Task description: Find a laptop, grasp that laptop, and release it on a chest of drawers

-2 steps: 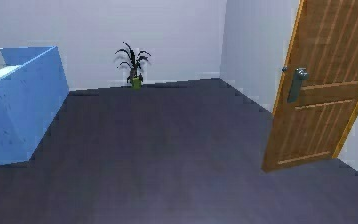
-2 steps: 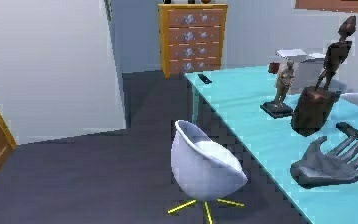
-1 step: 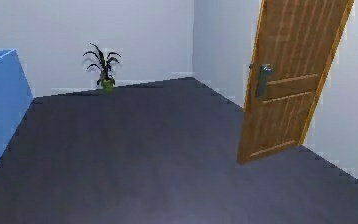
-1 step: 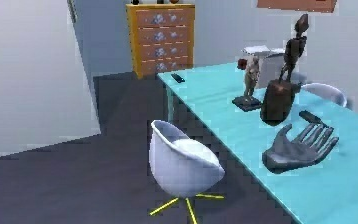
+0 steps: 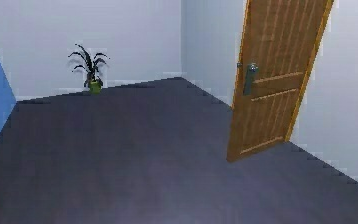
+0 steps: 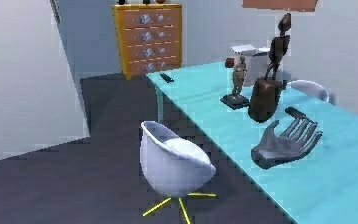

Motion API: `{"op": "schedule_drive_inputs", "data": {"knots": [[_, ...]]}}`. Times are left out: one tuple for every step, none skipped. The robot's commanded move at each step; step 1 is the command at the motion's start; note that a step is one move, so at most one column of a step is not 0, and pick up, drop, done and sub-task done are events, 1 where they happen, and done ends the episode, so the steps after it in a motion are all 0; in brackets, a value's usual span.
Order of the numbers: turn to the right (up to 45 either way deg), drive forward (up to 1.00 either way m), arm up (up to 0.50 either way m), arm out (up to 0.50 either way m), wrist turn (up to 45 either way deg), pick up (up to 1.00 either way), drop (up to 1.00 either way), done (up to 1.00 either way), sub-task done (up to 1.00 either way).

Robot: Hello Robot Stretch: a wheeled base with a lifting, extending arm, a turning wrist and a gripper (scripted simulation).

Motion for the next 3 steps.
{"op": "schedule_drive_inputs", "data": {"knots": [[0.0,1.0,0.0,0.0,0.0,0.0,0.0,0.0,0.0],[0.0,0.6,0.0,0.0,0.0,0.0,0.0,0.0,0.0],[24.0,0.0,0.0,0.0,0.0,0.0,0.0,0.0,0.0]]}}
